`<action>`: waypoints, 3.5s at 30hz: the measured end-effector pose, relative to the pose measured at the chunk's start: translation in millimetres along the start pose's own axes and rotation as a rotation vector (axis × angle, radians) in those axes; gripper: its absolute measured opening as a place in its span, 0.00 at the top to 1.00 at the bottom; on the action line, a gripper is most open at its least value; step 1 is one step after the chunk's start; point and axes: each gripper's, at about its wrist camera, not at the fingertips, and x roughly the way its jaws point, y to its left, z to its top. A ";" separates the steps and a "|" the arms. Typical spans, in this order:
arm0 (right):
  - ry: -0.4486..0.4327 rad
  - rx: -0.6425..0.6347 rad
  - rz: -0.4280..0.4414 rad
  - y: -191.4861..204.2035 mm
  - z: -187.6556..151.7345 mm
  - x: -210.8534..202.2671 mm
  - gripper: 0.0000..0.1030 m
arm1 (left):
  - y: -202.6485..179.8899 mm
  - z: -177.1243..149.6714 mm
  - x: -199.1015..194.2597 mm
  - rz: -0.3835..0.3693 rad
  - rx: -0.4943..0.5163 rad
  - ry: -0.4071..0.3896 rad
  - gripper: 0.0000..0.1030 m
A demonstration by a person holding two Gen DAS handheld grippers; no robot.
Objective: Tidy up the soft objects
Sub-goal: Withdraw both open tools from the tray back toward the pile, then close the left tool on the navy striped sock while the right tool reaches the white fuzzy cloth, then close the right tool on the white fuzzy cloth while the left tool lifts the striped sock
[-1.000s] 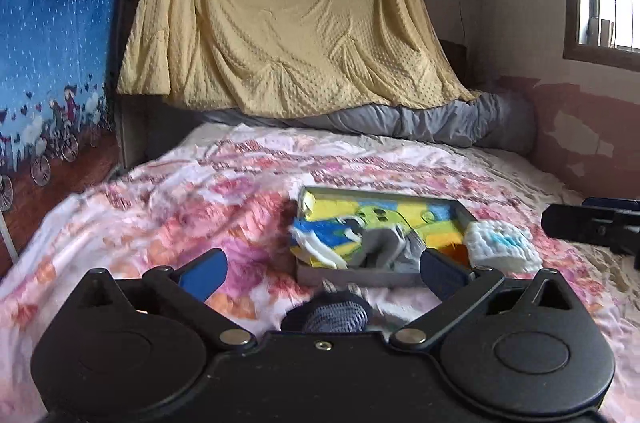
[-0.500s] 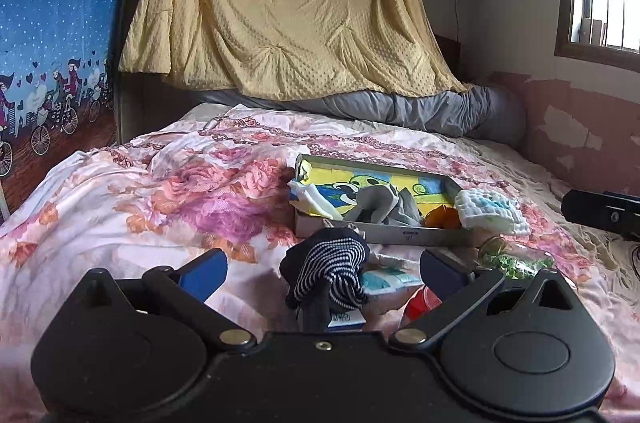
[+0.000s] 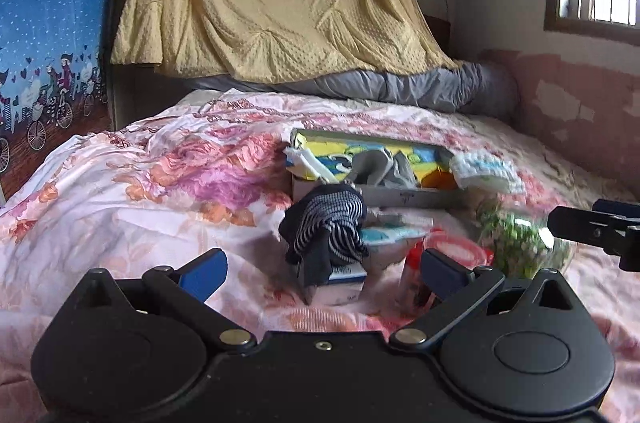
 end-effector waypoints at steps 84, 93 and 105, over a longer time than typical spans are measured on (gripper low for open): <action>0.519 0.015 0.168 16.7 68.9 241.8 0.01 | 45.3 26.2 107.7 -0.254 -0.141 0.136 0.52; 0.579 0.033 0.166 32.8 55.5 260.2 0.12 | 50.8 26.9 110.1 -0.259 -0.174 0.149 0.92; 0.581 0.022 0.150 34.1 46.7 259.5 0.52 | 46.3 39.2 89.2 -0.259 -0.151 0.094 0.99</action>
